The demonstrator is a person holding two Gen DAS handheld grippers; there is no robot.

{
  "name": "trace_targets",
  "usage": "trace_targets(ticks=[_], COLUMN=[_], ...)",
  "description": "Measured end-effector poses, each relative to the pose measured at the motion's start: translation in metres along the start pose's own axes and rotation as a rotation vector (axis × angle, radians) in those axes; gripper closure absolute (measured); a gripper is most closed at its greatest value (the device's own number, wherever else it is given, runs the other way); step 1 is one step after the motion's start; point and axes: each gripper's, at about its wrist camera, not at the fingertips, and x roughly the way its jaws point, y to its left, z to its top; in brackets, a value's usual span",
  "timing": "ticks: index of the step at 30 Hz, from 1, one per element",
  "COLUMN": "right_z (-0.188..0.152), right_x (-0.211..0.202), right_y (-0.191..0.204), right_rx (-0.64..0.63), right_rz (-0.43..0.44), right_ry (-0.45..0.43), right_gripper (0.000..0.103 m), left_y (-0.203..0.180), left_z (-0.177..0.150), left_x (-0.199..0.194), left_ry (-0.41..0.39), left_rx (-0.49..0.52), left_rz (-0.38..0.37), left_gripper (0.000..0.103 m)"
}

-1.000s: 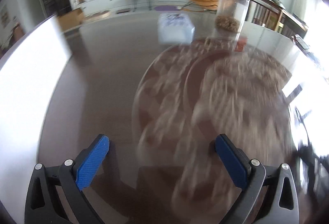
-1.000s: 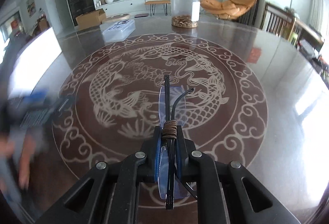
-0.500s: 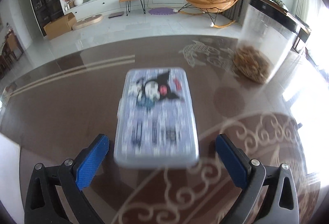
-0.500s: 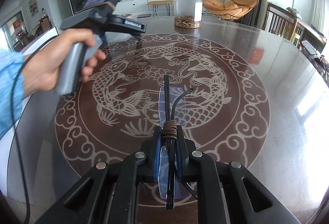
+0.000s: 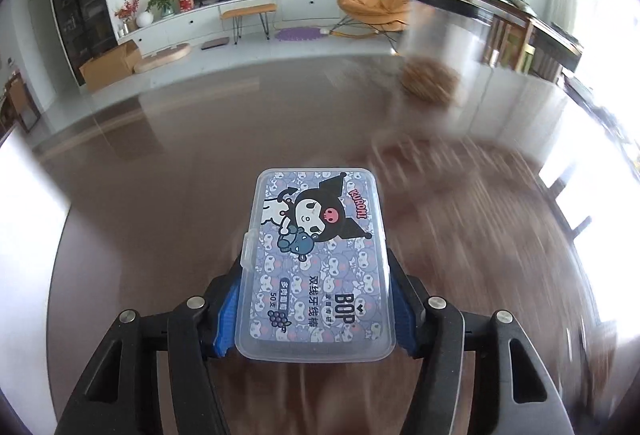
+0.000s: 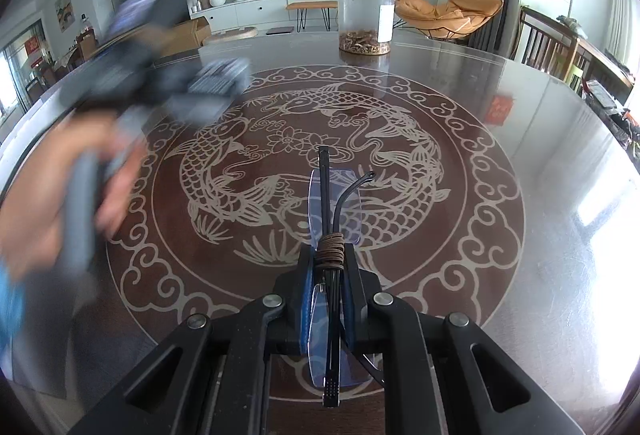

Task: Organize objects
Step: 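Grasp the clear Kuromi plastic box with the left gripper while the right holds the glasses, then carry the box and glasses toward the bin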

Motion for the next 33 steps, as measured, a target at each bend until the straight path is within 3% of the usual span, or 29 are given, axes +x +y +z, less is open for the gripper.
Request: trace_targets(ticks=[6, 9, 13, 15, 16, 18, 26, 28, 29, 30, 33], right_z=[-0.036, -0.059, -0.059, -0.058, -0.059, -0.06, -0.05, -0.041, -0.037, -0.035, -0.032], right_x=[-0.029, -0.048, -0.049, -0.049, -0.049, -0.048, -0.042, -0.037, -0.036, -0.035, -0.048], right_y=[0.005, 0.009, 0.013, 0.016, 0.019, 0.024, 0.015, 0.014, 0.014, 0.015, 0.017], right_rx=[0.005, 0.015, 0.013, -0.002, -0.013, -0.034, 0.011, 0.017, 0.013, 0.014, 0.035], right_rz=[-0.006, -0.013, -0.009, 0.001, 0.003, -0.003, 0.013, 0.025, 0.039, 0.052, 0.081], right_ry=[-0.001, -0.009, -0.006, -0.007, -0.006, -0.004, 0.029, 0.065, 0.082, 0.092, 0.09], right_gripper=[0.089, 0.089, 0.087, 0.079, 0.073, 0.063, 0.06, 0.061, 0.077, 0.077, 0.077], left_y=[-0.007, -0.006, -0.003, -0.003, -0.004, -0.001, -0.01, -0.01, -0.009, -0.008, 0.0], left_z=[-0.126, -0.163, -0.174, -0.173, -0.173, -0.17, -0.176, -0.176, -0.175, -0.176, -0.178], left_x=[-0.1, -0.13, -0.141, -0.14, -0.14, -0.136, -0.135, -0.135, -0.137, -0.141, -0.148], left_ry=[-0.002, -0.004, -0.004, -0.003, -0.002, 0.012, 0.036, 0.033, 0.021, 0.0, -0.009], left_rx=[0.012, 0.027, 0.045, 0.047, 0.047, 0.034, 0.066, 0.062, 0.057, 0.053, 0.027], left_rz=[-0.013, -0.032, -0.045, -0.042, -0.039, -0.046, -0.05, -0.048, -0.046, -0.043, -0.074], left_gripper=[0.043, 0.043, 0.043, 0.042, 0.039, 0.018, 0.006, 0.01, 0.027, 0.043, 0.043])
